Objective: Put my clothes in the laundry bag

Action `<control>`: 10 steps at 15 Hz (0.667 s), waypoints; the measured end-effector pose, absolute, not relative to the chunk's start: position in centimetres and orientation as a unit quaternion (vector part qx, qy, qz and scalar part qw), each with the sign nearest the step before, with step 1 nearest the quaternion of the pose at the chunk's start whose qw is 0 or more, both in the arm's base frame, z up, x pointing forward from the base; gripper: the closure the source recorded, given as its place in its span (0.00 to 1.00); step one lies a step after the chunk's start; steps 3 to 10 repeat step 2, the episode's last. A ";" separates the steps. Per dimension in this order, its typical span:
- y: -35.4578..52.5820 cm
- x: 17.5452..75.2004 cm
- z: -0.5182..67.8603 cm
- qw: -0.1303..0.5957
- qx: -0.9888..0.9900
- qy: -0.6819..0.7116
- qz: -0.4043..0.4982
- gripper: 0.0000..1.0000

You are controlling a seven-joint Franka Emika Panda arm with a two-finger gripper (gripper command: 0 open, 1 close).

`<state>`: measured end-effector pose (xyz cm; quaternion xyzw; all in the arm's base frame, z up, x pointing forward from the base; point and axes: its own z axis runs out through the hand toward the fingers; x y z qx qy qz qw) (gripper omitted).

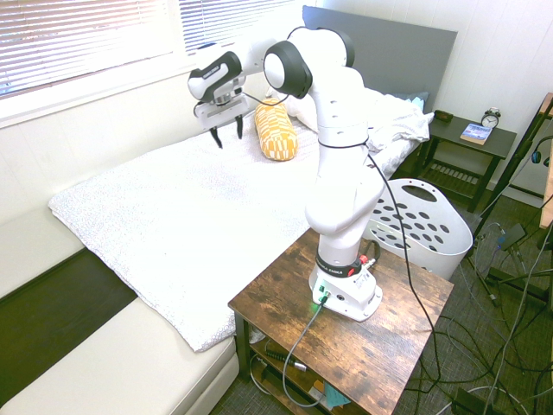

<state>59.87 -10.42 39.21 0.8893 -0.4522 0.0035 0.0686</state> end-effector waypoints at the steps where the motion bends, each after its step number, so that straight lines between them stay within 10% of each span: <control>1: -6.9 60.1 39.1 0.065 0.904 -0.423 0.003 0.00; 10: -4.2 59.9 39.0 0.063 0.914 -0.401 0.003 0.00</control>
